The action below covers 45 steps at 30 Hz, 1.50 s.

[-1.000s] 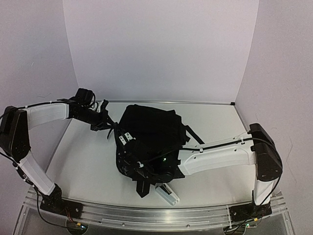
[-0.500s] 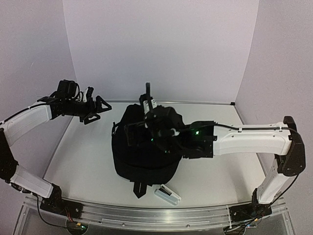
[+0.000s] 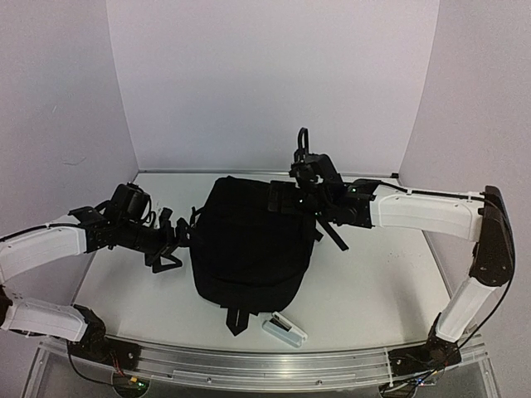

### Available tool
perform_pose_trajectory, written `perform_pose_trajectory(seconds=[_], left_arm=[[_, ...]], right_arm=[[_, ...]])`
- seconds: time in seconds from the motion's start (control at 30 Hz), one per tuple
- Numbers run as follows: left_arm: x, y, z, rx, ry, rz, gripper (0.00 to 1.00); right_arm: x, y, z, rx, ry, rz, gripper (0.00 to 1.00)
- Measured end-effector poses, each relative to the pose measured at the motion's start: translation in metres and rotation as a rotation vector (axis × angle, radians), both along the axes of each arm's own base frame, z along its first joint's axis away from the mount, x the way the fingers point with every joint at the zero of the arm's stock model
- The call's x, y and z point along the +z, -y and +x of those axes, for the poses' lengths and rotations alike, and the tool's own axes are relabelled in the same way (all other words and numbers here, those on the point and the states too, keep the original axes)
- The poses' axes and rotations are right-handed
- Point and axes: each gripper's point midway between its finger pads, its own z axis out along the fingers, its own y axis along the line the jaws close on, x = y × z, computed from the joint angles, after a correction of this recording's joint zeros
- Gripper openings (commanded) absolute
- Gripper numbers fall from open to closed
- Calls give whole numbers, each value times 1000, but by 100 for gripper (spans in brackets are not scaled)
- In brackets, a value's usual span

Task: Pack the student bag
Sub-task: Zip the student bag at the center of the board, then adjust the student bag at the center of the board.

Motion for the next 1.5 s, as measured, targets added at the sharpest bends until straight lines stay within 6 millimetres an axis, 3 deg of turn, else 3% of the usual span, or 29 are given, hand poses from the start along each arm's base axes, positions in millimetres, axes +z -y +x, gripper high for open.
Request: perform_pose_trajectory(seconds=[0.17,0.27,0.43,0.57,0.63,0.73,0.83,0.97,1.17,1.23,1.37,1.43,1.5], left_arm=[[-20,6,-14,7,-87,-68,94],[-31,12,-19,-9,-136,-90,75],[-29,21,-18,-44,-133,-125,26],[-31,20,-17,-53,-119,-113,5],[-34,18,-15,-52,-123,-103,0],[-39,9,-7,-32,-129,-90,0],[-38,-12,16,20,-112,-62,0],[-23,-42,69,81,-15,27,0],[-9,-70,175,100,118,118,1],[-14,-76,212,88,150,142,16],[-22,-84,276,57,230,194,55],[-21,-89,290,58,260,217,68],[-19,-92,288,48,276,236,76]], right_arm=[[-10,1,-3,-8,-29,12,98],[-11,1,-3,-17,-35,26,98],[-15,4,-4,-30,-47,31,98],[-19,8,-7,-39,-56,35,98],[-19,11,-9,-44,-58,37,98],[-18,17,-13,-50,-60,42,98],[-17,23,-17,-54,-61,49,98],[-19,31,-23,-55,-66,53,98],[-29,38,-34,-51,-100,64,98],[-32,39,-38,-46,-116,75,98],[-31,39,-41,-27,-137,108,98],[-29,38,-41,-15,-144,126,98],[-28,39,-37,-7,-154,141,98]])
